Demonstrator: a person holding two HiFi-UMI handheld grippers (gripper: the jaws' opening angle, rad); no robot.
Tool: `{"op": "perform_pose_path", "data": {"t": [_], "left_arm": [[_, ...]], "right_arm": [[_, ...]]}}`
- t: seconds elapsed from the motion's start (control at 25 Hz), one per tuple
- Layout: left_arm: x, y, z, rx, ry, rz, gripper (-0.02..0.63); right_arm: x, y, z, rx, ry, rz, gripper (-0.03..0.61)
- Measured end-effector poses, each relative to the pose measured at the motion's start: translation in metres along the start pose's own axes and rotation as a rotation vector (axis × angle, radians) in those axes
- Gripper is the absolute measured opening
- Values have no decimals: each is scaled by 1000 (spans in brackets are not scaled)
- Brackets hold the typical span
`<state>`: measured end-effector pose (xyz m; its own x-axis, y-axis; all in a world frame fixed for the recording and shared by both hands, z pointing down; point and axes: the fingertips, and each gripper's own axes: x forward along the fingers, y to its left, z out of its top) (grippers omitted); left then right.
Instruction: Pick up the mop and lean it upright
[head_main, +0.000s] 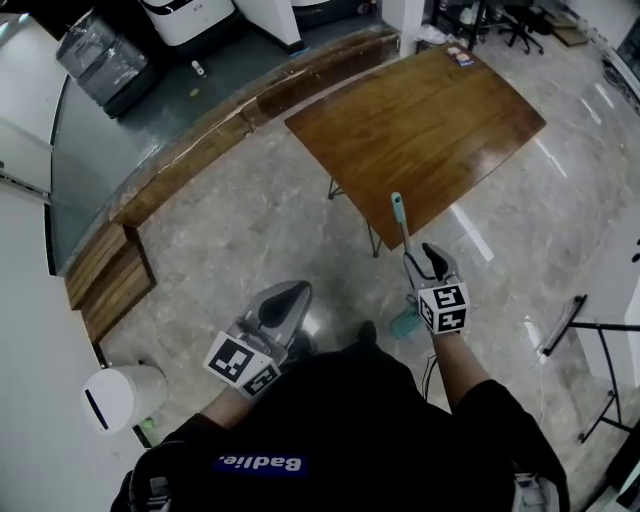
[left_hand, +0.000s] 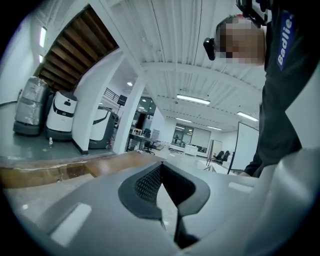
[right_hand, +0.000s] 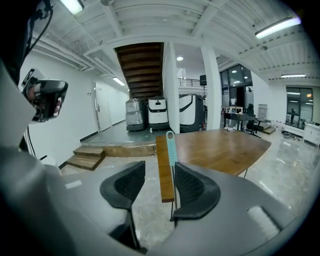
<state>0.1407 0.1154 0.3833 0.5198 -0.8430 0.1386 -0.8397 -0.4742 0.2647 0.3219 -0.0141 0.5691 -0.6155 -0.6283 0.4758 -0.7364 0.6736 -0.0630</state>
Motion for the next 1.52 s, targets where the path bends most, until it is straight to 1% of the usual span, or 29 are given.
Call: {"op": "perform_pose_path", "data": {"t": [0.16, 0.28, 0.48, 0.68, 0.76, 0.8, 0.84, 0.88, 1.08, 1.28, 1.52], "left_arm": [[1, 4, -7, -8, 15, 98, 17], [-7, 10, -8, -16, 23, 174, 17], [-23, 28, -10, -28, 24, 284, 17], [-39, 35, -10, -25, 19, 346, 17], [-45, 37, -10, -31, 10, 363, 17], [-46, 38, -10, -36, 6, 368, 17], [-47, 38, -11, -41, 2, 371, 17], [-48, 39, -11, -43, -1, 371, 17], [-52, 45, -3, -39, -25, 344, 17], [-52, 45, 0, -36, -46, 289, 17], [-58, 48, 6, -43, -67, 223, 17]], "right_arm": [[40, -21, -13, -53, 44, 57, 200], [69, -28, -22, -97, 84, 89, 208], [114, -35, -36, -138, 149, 107, 216], [137, -38, -49, -124, 204, 106, 218], [142, -38, -51, -122, 218, 105, 202], [142, -39, -52, -119, 221, 101, 170], [143, -39, -53, -116, 225, 97, 115], [143, -39, -53, -115, 229, 92, 109], [130, -38, -53, -117, 262, 67, 109], [104, -41, -53, -101, 272, 23, 107], [66, -23, -39, -103, 241, -6, 107]]}}
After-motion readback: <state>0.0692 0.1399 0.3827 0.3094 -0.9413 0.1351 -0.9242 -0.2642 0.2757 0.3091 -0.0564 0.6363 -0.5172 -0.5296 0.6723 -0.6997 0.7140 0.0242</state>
